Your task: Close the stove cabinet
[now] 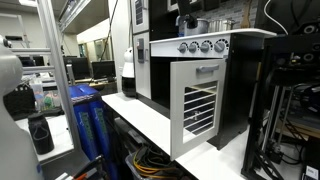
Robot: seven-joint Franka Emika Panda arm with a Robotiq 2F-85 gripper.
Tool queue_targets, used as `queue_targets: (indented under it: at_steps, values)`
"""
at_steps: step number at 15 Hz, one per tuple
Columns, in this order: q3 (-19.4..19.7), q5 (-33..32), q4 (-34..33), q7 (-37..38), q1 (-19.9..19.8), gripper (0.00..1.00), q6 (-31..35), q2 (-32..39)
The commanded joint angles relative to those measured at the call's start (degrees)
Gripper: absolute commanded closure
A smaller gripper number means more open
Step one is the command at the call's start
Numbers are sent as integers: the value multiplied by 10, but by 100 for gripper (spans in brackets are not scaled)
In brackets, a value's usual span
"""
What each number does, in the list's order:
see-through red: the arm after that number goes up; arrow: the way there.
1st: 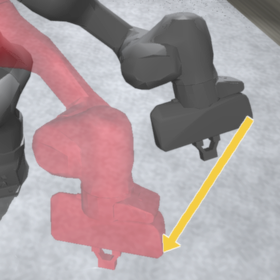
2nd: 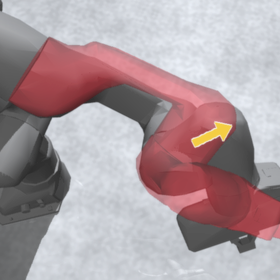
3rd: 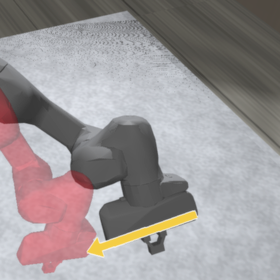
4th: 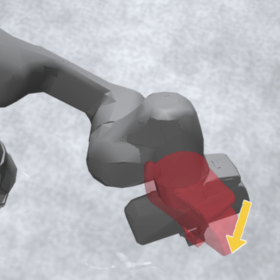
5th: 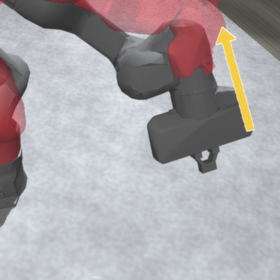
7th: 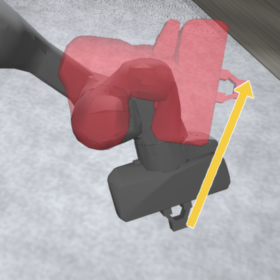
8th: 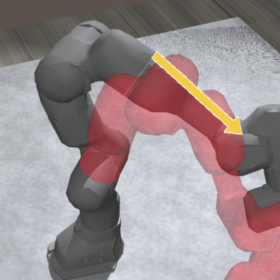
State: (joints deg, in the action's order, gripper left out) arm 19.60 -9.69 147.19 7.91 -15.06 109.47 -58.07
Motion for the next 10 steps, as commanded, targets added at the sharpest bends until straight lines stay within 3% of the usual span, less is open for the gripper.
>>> queue_targets:
  at_steps: [1, 10]
  values:
    - [28, 14, -16, -36, -12, 0, 32, 75]
    - [48, 82, -35, -98, 8, 0, 137, 256]
